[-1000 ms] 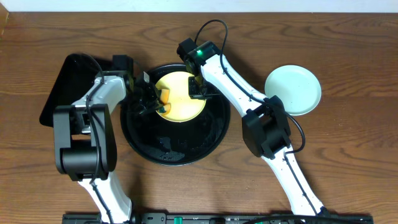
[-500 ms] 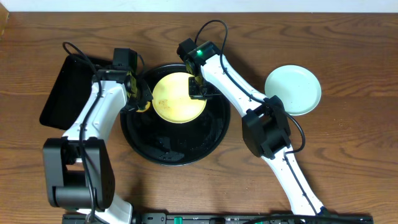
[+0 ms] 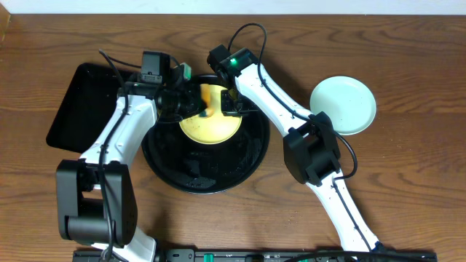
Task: Clean dirty plates on tray and stack at the side
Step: 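Keep scrubbing the yellow plate with the sponge while right gripper holds it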
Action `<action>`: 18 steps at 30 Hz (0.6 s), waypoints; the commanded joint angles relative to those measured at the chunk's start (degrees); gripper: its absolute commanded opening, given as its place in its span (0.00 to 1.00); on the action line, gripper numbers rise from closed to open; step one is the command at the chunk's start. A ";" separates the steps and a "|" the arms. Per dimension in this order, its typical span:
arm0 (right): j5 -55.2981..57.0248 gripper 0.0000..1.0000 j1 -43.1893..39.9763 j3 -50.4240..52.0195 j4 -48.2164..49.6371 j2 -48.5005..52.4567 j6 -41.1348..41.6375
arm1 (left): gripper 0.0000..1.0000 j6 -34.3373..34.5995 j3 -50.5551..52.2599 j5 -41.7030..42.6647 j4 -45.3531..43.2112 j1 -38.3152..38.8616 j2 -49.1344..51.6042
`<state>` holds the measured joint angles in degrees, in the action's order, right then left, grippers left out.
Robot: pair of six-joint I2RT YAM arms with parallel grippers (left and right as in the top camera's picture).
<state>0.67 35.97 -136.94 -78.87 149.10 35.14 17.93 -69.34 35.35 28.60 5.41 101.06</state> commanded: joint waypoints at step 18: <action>4.46 0.02 -1.07 0.85 -1.55 0.37 -1.31 | 0.07 6.03 0.55 24.72 -15.93 -0.17 18.60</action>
<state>0.86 35.97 -136.94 -79.13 149.10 35.14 21.56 -69.10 56.01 13.37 5.41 118.32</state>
